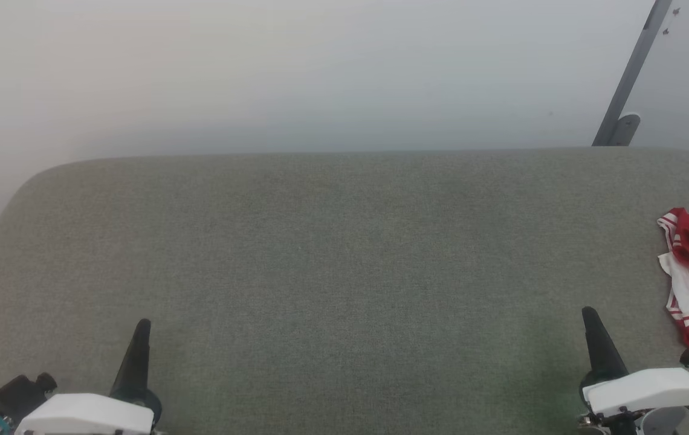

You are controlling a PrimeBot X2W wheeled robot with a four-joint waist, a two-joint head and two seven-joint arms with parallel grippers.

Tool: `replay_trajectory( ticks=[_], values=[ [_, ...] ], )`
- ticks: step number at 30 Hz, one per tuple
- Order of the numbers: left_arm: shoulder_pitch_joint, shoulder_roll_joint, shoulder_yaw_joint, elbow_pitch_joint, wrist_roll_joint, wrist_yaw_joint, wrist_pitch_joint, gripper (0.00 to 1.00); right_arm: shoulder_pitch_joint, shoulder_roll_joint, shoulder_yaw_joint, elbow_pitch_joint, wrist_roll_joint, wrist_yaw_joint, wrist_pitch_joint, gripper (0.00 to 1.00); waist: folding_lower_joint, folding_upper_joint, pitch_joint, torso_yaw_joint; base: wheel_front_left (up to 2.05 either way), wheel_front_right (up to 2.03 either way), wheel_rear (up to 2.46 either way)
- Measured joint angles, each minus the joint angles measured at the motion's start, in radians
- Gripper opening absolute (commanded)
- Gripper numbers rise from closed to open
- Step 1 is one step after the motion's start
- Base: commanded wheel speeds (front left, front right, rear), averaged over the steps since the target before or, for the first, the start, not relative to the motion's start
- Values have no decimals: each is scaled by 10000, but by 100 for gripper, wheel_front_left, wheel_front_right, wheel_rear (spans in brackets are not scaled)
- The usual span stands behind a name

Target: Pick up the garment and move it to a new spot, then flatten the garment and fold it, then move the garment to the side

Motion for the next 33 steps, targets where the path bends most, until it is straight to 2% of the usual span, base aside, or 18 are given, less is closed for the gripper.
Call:
replay_trajectory(
  ticks=[33],
  values=[
    [-713,-610,284,240,-2512,0,853,0,-430,0,-58,-117,3482,-2,834,0,0,0,179,-74,0,0,0]
  ],
)
